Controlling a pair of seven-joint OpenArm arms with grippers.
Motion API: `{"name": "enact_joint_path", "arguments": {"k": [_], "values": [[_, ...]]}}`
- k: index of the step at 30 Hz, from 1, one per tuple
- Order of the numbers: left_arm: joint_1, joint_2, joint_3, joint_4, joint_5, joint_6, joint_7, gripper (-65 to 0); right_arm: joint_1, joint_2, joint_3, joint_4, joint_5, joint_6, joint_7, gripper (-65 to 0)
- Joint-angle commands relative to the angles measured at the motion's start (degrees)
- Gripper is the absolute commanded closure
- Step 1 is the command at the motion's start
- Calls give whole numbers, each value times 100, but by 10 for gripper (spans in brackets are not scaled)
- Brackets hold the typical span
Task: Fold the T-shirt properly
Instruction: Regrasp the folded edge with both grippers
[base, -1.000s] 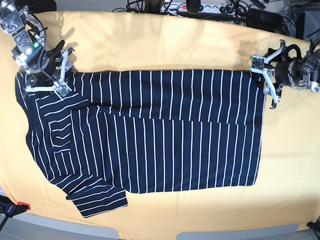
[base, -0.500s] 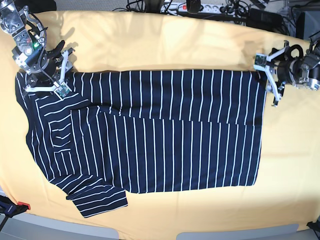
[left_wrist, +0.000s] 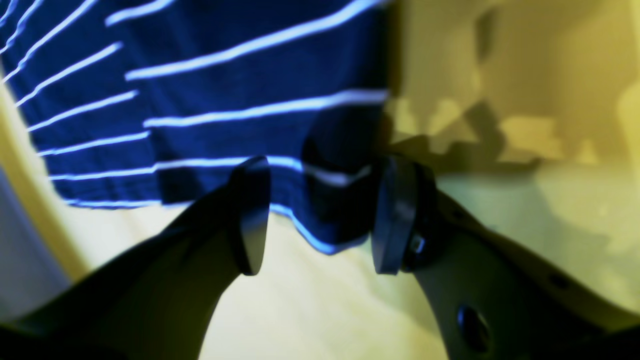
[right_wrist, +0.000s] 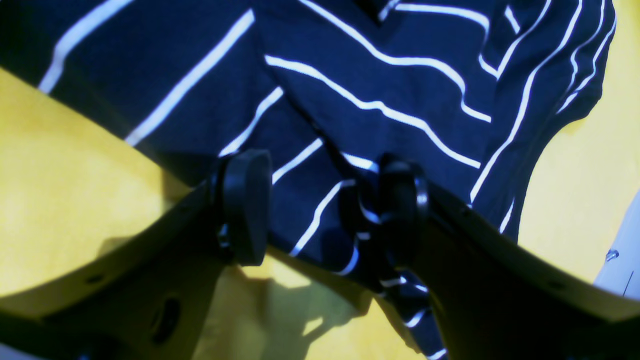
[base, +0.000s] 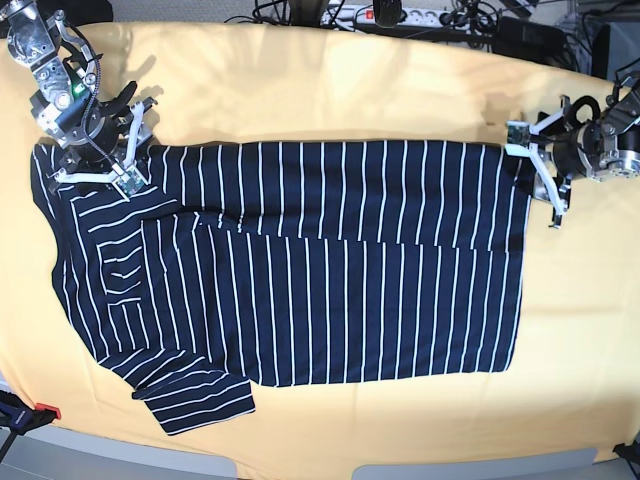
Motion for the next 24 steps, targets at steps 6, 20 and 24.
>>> {"name": "enact_joint_path", "arguments": {"k": [6, 20, 24], "values": [[-109, -160, -74, 48, -59, -52, 28, -309, 31, 85, 48, 94, 15, 26, 57, -358], [-109, -160, -74, 7, -116, -356, 24, -297, 31, 85, 48, 94, -249, 22, 15, -358], [-109, -160, -74, 7, -118, 179, 52, 0, 33, 90, 50, 94, -743, 24, -129, -358]]}}
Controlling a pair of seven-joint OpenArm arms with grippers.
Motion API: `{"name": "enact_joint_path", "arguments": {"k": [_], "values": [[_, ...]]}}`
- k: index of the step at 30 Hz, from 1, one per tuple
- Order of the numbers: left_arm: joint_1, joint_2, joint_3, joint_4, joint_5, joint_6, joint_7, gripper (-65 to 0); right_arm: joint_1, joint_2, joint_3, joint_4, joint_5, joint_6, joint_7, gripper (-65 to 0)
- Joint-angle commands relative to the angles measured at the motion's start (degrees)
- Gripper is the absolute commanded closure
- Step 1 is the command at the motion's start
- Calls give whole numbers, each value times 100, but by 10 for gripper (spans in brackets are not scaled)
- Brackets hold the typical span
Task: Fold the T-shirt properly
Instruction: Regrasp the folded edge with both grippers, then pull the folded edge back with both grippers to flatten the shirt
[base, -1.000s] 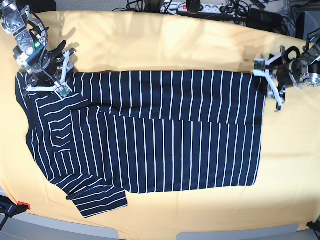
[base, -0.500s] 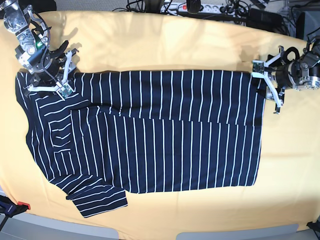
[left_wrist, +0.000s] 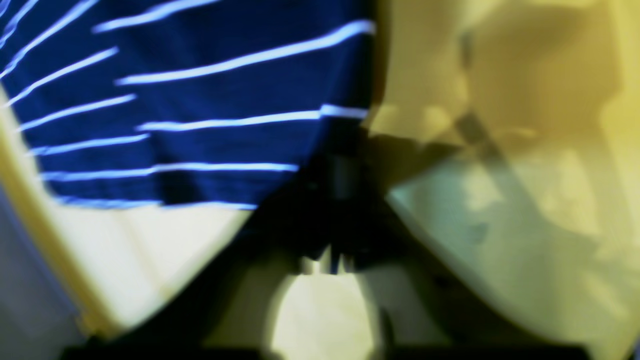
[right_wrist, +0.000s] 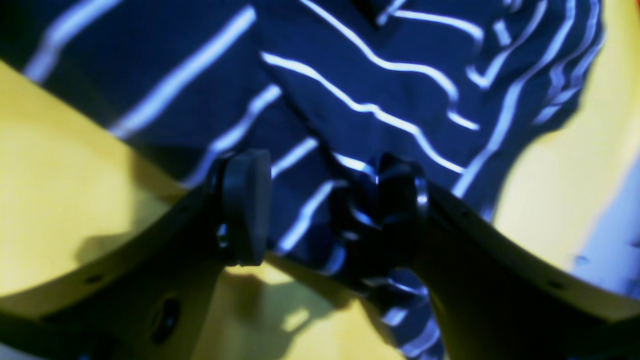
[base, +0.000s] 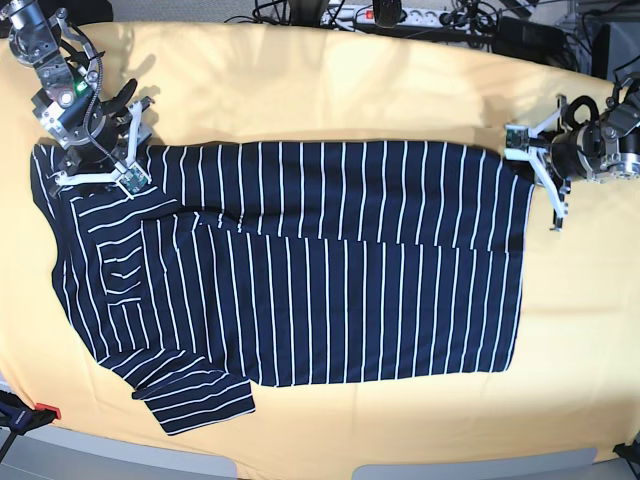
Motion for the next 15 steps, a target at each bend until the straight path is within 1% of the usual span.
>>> {"name": "enact_joint_path", "arguments": {"k": [1, 2, 3, 4, 6, 11, 14, 15], "values": [[-72, -162, -74, 39, 13, 72, -31, 0, 37, 103, 50, 83, -262, -24, -101, -358], [-72, -162, -74, 39, 13, 70, -31, 0, 35, 118, 50, 83, -437, 7, -195, -358], [-72, -162, -74, 39, 11, 68, -31, 0, 33, 160, 50, 83, -481, 52, -295, -358], [-72, -162, -74, 39, 11, 68, -31, 0, 33, 229, 50, 83, -435, 116, -420, -358], [-72, -166, -74, 39, 11, 68, -31, 0, -11, 396, 50, 83, -455, 131, -562, -358], [-72, -192, -74, 39, 11, 70, 31, 0, -251, 1014, 50, 81, -431, 129, -815, -358], [-72, -210, -74, 39, 11, 70, 70, 0, -474, 1368, 50, 57, -431, 127, -807, -358], [-72, -208, -74, 39, 11, 72, 72, 0, -527, 1469, 50, 46, -428, 107, -728, -358]]}}
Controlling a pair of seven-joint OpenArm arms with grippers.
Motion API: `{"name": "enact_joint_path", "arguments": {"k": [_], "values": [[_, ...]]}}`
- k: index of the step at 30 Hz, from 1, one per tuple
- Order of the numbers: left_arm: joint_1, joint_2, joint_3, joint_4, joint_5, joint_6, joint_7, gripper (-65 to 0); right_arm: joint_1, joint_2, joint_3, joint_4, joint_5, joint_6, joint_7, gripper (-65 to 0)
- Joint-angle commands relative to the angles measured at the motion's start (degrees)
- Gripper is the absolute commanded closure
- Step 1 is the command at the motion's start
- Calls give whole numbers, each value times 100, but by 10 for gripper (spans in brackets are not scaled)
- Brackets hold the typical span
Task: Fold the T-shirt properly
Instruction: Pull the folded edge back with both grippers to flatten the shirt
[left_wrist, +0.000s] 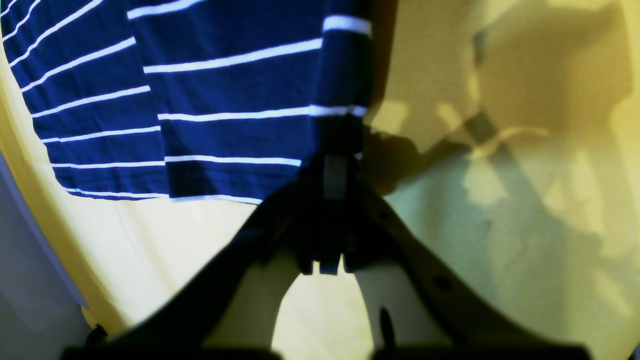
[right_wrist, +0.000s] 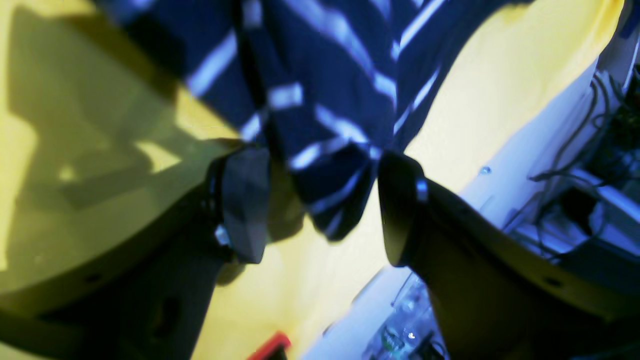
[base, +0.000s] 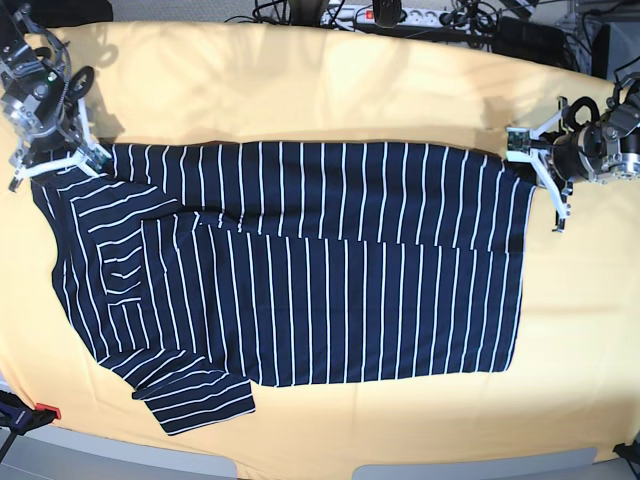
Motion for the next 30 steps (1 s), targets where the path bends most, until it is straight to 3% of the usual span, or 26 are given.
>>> {"name": "enact_joint_path", "arguments": {"k": [1, 4, 8, 14, 16, 17, 20, 22, 25, 30], "values": [[-72, -162, -74, 42, 15, 72, 20, 0, -13, 205, 52, 17, -76, -103, 157, -358], [-72, -162, -74, 48, 15, 72, 22, 0, -9, 293, 52, -249, -122, -216, 575, -358], [-72, -162, -74, 48, 15, 70, 44, 0, 17, 293, 52, -796, -131, -111, 981, -358], [-72, -162, -74, 48, 15, 70, 20, 0, 26, 293, 52, -1285, -466, -114, 1266, -357], [-72, -162, -74, 48, 15, 68, 20, 0, 24, 293, 52, -1287, -461, -144, 1303, -306], [-72, -162, -74, 50, 15, 68, 20, 0, 24, 291, 52, -1285, -463, -216, 1318, -251], [-72, -214, -74, 52, 15, 68, 15, 0, 120, 293, 52, -1281, -461, -374, 1296, 0], [-94, -291, -74, 52, 15, 70, -7, 0, 210, 295, 52, -1281, -439, -656, 1281, 0], [-160, -409, -74, 52, 11, 59, -205, 0, 332, 295, 52, -1257, -243, -682, 1279, 0], [-181, -575, -74, 57, 13, -125, -461, 0, 354, 345, 52, -841, 339, -125, 986, 0]]}}
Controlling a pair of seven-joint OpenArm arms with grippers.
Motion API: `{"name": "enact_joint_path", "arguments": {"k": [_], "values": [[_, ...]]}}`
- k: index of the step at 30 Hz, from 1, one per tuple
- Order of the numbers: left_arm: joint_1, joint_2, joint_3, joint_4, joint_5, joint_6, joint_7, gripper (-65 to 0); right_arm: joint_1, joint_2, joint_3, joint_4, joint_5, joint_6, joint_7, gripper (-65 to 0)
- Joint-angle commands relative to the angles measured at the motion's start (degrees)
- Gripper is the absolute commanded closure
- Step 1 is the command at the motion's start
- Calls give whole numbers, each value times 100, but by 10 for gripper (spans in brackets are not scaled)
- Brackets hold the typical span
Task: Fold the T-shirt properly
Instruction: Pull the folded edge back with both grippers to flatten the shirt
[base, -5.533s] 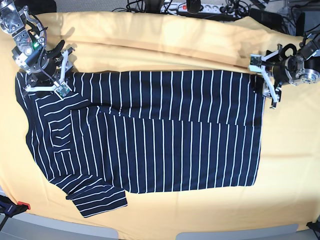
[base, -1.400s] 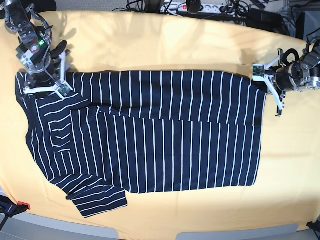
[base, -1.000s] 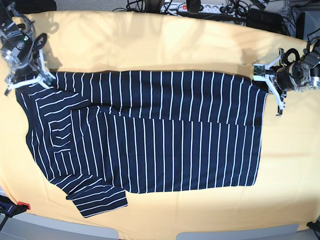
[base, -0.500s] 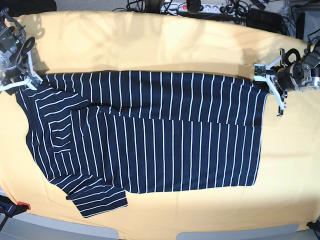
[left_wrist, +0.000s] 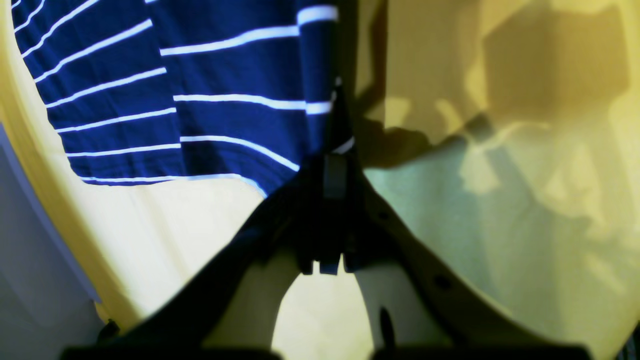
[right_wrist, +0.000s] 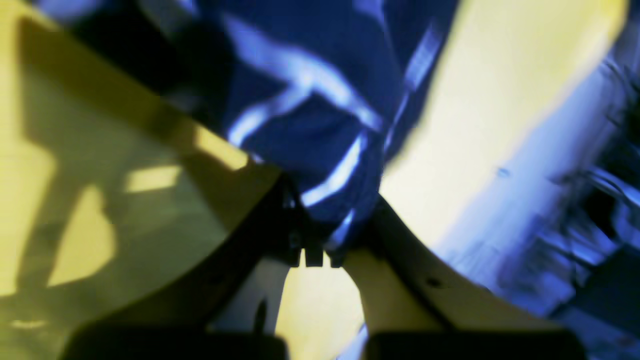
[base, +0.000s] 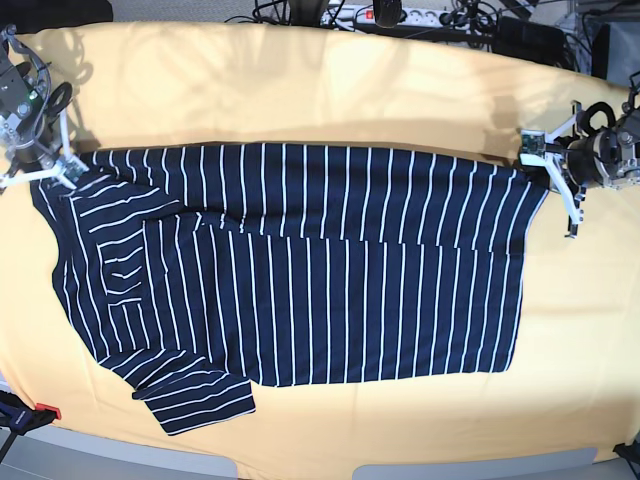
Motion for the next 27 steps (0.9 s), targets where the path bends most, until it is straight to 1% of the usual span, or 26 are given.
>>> {"name": "enact_joint_path", "arguments": {"k": [1, 3, 5, 8, 10, 11, 15, 17, 19, 21, 24, 27], "values": [[-76, -199, -74, 42, 13, -74, -46, 0, 59, 199, 68, 166, 0, 13, -81, 0], [-76, -273, -74, 42, 13, -343, -197, 0, 59, 282, 68, 363, 111, 39, -369, 0], [-76, -385, -74, 39, 15, -492, -426, 0, 57, 415, 68, 588, 249, 37, -575, 0], [-76, -581, -74, 39, 20, -656, -756, 0, 57, 691, 68, 901, 876, 66, -673, 0], [-76, -688, -74, 39, 48, -671, -791, 0, 57, 866, 68, 1058, 1399, 227, -748, 0], [-76, -728, -74, 39, 74, -669, -791, 0, 59, 942, 68, 1123, 1552, 280, -800, 0], [-76, -802, -74, 39, 81, -673, -925, 0, 59, 1132, 68, 1333, 1606, 352, -918, 0], [-76, -802, -74, 39, 85, -671, -1010, 0, 59, 1224, 68, 1394, 1703, 525, -925, 0], [-74, -802, -74, 39, 87, -680, -1010, 0, 59, 1327, 68, 1392, 1971, 772, -1099, 0], [-76, -809, -74, 39, 197, -798, -1019, 0, 59, 1432, 68, 1392, 2225, 933, -1318, 0], [-72, -857, -74, 39, 431, -1025, -1353, 0, 61, 1602, 68, 1392, 2465, 953, -1484, 0], [-74, -929, -74, 39, 754, -1064, -1716, 0, 59, 1773, 68, 1392, 2529, 1141, -1740, 0]]}}
